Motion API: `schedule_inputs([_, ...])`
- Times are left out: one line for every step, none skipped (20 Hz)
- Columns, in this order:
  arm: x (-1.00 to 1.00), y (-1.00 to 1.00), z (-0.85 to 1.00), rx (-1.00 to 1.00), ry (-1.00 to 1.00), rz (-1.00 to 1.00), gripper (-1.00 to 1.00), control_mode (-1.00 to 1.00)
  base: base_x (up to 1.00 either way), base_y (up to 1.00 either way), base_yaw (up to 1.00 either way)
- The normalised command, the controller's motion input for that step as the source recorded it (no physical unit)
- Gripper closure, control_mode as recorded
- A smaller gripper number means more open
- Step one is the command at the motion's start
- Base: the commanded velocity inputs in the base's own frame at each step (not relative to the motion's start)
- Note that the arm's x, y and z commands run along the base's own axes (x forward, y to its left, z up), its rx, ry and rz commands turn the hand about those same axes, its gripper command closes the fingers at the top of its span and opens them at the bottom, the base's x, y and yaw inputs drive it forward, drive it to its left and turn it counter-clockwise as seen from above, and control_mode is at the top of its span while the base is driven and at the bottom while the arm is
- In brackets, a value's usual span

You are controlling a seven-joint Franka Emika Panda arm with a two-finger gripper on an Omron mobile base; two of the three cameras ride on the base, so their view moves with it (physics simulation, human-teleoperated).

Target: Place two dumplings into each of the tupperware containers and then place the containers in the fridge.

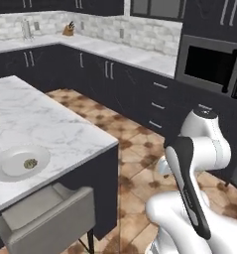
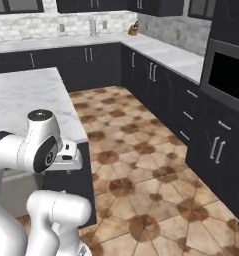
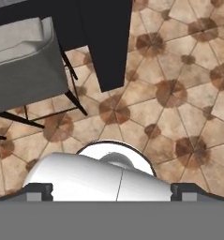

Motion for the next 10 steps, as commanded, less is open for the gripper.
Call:
schedule_inputs([0.0,0.0,0.0,0.0,0.0,0.0,-1.0,1.0,0.0,0.39,0.4])
schedule_inputs([0.0,0.0,0.0,0.0,0.0,0.0,-1.0,1.0,0.0,0.38,0.4])
schedule_inputs([0.0,0.0,0.0,0.0,0.0,0.0,-1.0,1.0,-0.02,0.44,0.37])
schedule_inputs([0.0,0.0,0.0,0.0,0.0,0.0,-1.0,1.0,-0.06,0.51,0.31])
schedule_inputs([0.0,0.0,0.0,0.0,0.0,0.0,-1.0,1.0,-0.11,0.58,0.29])
schedule_inputs([0.0,0.0,0.0,0.0,0.0,0.0,-1.0,1.0,-0.09,0.57,0.26])
schedule_inputs([0.0,0.0,0.0,0.0,0.0,0.0,-1.0,1.0,-0.05,0.6,0.26])
schedule_inputs([0.0,0.0,0.0,0.0,0.0,0.0,-1.0,1.0,0.0,0.56,0.25])
schedule_inputs([0.0,0.0,0.0,0.0,0.0,0.0,-1.0,1.0,0.0,0.53,0.24])
schedule_inputs([0.0,0.0,0.0,0.0,0.0,0.0,-1.0,1.0,0.0,0.5,0.23])
